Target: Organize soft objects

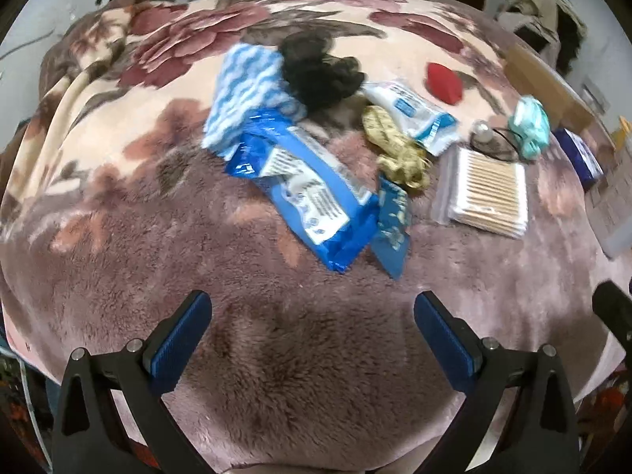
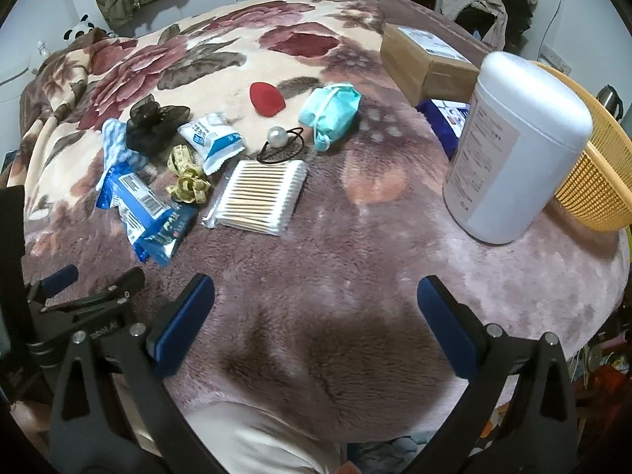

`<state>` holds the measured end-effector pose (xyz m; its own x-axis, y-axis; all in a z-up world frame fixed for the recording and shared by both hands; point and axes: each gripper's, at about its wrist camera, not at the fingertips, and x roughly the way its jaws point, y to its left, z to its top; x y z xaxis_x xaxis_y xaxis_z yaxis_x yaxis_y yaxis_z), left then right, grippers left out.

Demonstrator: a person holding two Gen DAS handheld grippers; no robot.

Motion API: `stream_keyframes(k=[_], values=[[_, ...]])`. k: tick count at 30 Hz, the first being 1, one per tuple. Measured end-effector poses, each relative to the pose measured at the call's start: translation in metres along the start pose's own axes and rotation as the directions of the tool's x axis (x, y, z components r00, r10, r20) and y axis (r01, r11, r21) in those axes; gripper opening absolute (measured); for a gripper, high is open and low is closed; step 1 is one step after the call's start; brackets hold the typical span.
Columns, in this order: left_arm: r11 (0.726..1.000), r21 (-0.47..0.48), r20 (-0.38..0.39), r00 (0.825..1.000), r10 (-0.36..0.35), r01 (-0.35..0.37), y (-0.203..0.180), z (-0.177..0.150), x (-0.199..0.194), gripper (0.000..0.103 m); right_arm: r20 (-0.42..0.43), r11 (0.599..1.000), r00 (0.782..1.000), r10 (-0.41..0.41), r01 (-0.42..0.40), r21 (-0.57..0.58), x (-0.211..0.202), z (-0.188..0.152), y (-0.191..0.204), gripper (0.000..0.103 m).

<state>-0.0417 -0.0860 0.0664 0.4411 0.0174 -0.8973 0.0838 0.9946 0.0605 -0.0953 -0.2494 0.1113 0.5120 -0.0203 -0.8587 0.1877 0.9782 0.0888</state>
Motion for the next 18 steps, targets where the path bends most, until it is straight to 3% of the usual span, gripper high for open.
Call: stream_keyframes(k=[6, 18], values=[[0.999, 0.035, 0.027, 0.999, 0.039, -0.040, -0.0085, -0.0008, -0.0055, 0.103, 0.000, 1.000, 1.000, 0.004, -0.004, -0.001, 0.0026, -0.0020, -0.0001, 0.103], [0.999, 0.031, 0.006, 0.999, -0.032, 0.032, -0.0020, 0.0036, -0.0047, 0.103, -0.014, 1.000, 1.000, 0.012, -0.012, -0.009, 0.0059, -0.0038, 0.0045, 0.103]])
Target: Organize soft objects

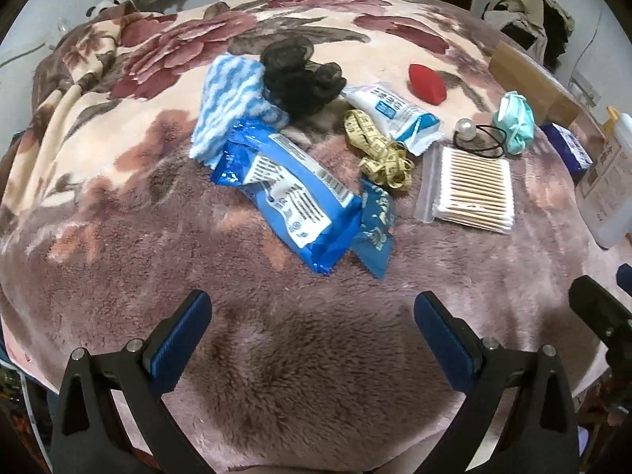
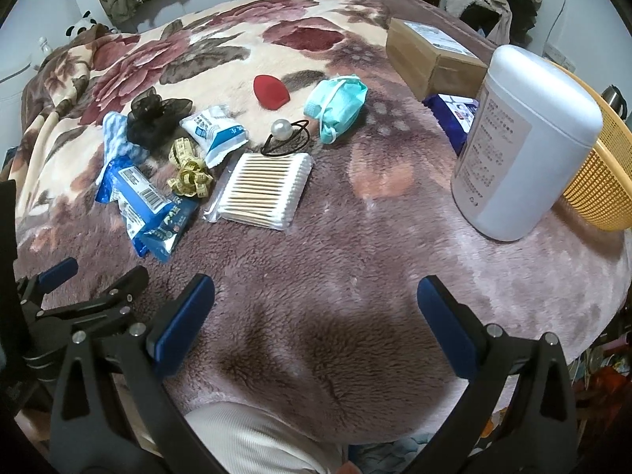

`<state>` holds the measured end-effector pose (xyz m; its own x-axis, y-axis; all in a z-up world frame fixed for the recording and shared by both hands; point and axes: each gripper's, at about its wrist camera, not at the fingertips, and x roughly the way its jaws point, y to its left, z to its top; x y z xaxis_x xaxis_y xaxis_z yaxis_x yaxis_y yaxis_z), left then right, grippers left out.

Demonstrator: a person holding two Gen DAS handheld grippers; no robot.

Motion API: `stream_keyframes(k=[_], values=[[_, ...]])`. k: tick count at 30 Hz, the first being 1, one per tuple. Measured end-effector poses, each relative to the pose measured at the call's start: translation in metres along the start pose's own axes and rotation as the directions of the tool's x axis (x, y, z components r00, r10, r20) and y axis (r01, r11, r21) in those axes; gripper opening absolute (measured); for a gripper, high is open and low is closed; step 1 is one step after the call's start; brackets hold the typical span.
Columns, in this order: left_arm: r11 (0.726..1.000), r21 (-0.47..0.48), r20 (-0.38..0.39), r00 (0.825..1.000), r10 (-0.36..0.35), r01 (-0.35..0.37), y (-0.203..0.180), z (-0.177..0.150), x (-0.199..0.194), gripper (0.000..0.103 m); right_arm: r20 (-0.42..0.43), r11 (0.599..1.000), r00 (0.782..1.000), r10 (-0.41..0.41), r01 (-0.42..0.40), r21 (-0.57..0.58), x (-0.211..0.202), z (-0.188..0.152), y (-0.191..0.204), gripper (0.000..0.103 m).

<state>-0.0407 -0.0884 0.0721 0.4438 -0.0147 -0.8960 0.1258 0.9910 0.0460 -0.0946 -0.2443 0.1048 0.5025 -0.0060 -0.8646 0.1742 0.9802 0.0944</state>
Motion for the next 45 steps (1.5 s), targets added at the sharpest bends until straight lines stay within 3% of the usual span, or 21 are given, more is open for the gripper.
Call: stream_keyframes(k=[16, 45], values=[[0.997, -0.032, -0.073, 0.994, -0.079, 0.077, 0.005, 0.001, 0.012, 0.103, -0.016, 1.000, 1.000, 0.001, -0.002, -0.008, 0.004, 0.003, 0.006, 0.103], [0.995, -0.055, -0.089, 0.992, -0.092, 0.087, 0.015, 0.003, 0.016, 0.103, -0.029, 1.000, 0.999, -0.019, 0.019, -0.003, 0.008, -0.002, 0.001, 0.103]])
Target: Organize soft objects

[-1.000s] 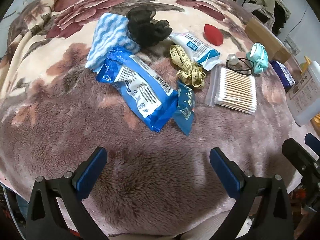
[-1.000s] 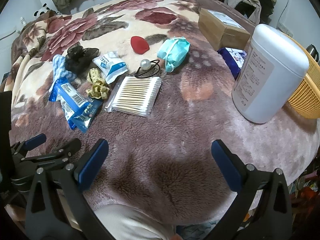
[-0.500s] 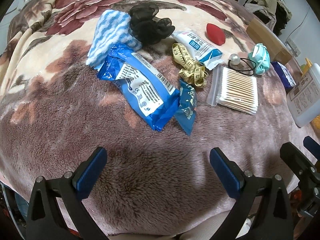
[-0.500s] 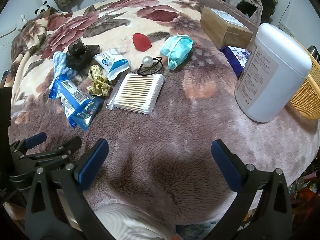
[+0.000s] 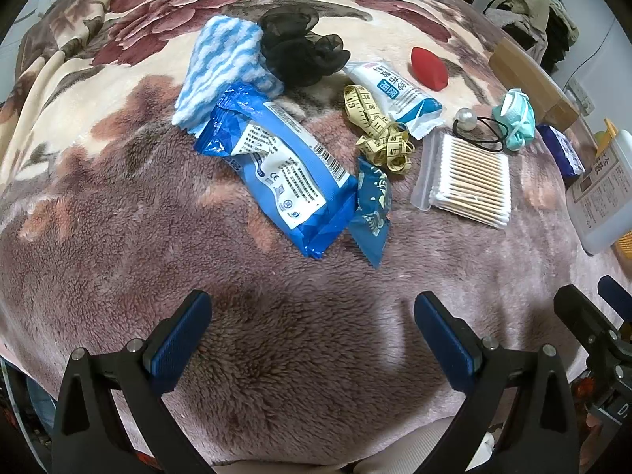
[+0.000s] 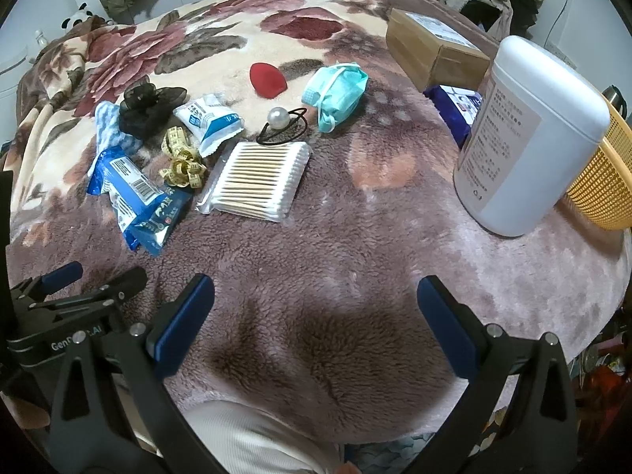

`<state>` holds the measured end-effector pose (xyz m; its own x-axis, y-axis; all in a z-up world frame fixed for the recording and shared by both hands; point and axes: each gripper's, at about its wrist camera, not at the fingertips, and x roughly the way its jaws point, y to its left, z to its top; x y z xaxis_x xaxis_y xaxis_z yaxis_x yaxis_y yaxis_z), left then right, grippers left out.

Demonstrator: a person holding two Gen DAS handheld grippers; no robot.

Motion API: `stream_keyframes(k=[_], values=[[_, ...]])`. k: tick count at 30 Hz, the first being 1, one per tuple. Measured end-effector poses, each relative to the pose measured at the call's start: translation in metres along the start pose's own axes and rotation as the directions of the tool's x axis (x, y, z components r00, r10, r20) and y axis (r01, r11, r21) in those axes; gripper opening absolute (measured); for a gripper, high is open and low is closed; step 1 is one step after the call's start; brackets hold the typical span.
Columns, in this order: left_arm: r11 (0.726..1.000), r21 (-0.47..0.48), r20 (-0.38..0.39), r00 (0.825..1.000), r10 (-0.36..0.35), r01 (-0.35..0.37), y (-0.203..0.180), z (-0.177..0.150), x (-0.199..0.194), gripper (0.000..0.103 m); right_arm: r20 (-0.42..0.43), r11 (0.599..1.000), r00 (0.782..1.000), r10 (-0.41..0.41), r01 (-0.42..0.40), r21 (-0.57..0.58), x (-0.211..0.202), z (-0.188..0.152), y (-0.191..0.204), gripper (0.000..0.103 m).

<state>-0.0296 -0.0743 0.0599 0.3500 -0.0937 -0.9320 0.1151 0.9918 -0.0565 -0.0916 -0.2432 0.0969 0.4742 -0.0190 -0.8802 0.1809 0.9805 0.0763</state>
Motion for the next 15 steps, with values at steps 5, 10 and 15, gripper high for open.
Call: stream_keyframes(k=[5, 10, 15], values=[[1.000, 0.000, 0.000, 1.000, -0.001, 0.001, 0.0002, 0.0000, -0.0001, 0.103, 0.000, 1.000, 1.000, -0.001, 0.001, -0.001, -0.0002, -0.0004, 0.0006, 0.103], [1.000, 0.001, 0.000, 1.000, 0.000, 0.000, 0.0002, -0.0001, -0.0001, 0.103, -0.002, 1.000, 1.000, -0.001, 0.001, 0.000, 0.0003, -0.0003, 0.0007, 0.103], [1.000, 0.001, 0.000, 1.000, 0.000, 0.000, 0.0012, 0.0000, 0.0000, 0.103, -0.003, 1.000, 1.000, 0.000, 0.000, -0.001, 0.0008, -0.0007, 0.0009, 0.103]])
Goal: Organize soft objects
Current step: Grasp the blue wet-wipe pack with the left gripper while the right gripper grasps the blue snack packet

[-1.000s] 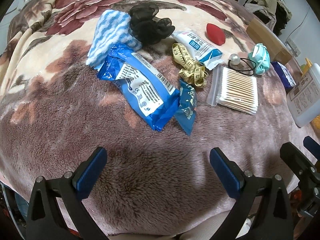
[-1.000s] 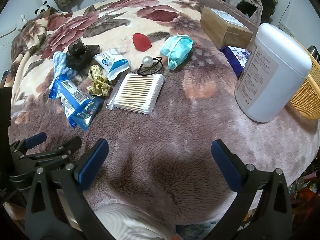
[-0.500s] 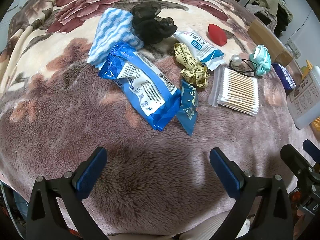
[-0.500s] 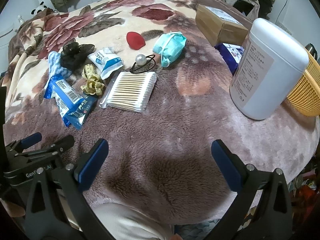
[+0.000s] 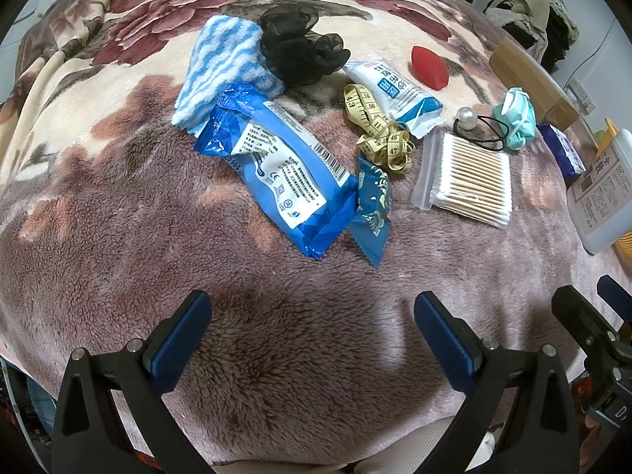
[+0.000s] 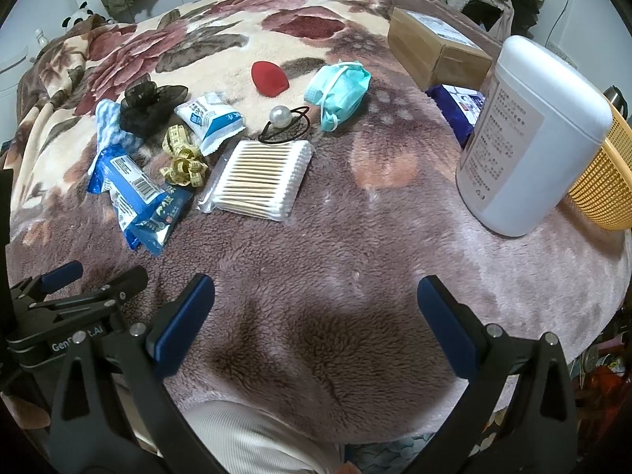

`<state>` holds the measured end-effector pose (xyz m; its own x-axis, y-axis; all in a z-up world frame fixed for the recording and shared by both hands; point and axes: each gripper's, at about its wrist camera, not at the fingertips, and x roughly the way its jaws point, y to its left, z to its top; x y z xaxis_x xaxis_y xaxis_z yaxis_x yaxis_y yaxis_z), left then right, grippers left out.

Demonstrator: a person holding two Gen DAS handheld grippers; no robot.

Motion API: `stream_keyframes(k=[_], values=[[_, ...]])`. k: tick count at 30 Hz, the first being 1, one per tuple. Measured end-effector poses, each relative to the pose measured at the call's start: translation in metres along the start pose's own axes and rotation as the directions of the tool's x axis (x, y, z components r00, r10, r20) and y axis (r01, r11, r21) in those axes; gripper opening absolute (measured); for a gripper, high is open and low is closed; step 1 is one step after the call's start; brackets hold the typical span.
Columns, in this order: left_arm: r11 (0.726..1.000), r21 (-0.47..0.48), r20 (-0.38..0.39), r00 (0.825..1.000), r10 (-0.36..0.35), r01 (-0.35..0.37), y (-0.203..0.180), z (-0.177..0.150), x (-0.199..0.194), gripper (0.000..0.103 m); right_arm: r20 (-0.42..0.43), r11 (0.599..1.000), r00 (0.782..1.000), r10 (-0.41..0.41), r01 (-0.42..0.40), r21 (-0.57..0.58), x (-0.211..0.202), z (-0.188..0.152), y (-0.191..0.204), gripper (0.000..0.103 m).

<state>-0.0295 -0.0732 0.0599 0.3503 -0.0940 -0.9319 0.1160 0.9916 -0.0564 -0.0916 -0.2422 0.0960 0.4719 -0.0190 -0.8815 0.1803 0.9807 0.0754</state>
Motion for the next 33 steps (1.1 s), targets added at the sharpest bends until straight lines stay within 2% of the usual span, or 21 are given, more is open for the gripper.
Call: stream_keyframes(k=[14, 19, 27, 31, 33], values=[[1.000, -0.004, -0.004, 1.000, -0.009, 0.009, 0.005, 0.000, 0.001, 0.103, -0.004, 1.000, 1.000, -0.001, 0.001, 0.000, 0.002, 0.000, 0.001, 0.103], [0.989, -0.122, -0.029, 0.995, -0.093, 0.089, 0.034, 0.008, 0.004, 0.103, -0.005, 1.000, 1.000, 0.003, -0.003, -0.009, 0.006, 0.006, 0.002, 0.103], [0.967, -0.238, -0.007, 0.995, -0.097, 0.092, 0.083, 0.037, 0.012, 0.102, 0.001, 0.999, 1.000, 0.021, -0.021, -0.033, 0.016, 0.033, 0.005, 0.103], [0.950, -0.282, -0.010, 0.990, -0.140, 0.132, 0.080, 0.053, 0.020, 0.102, -0.002, 0.999, 1.000, 0.022, -0.022, -0.032, 0.022, 0.039, 0.004, 0.103], [0.946, -0.298, -0.019, 0.990, -0.138, 0.126, 0.072, 0.062, 0.028, 0.102, -0.007, 0.999, 1.000, 0.027, -0.027, -0.022, 0.025, 0.041, 0.003, 0.103]])
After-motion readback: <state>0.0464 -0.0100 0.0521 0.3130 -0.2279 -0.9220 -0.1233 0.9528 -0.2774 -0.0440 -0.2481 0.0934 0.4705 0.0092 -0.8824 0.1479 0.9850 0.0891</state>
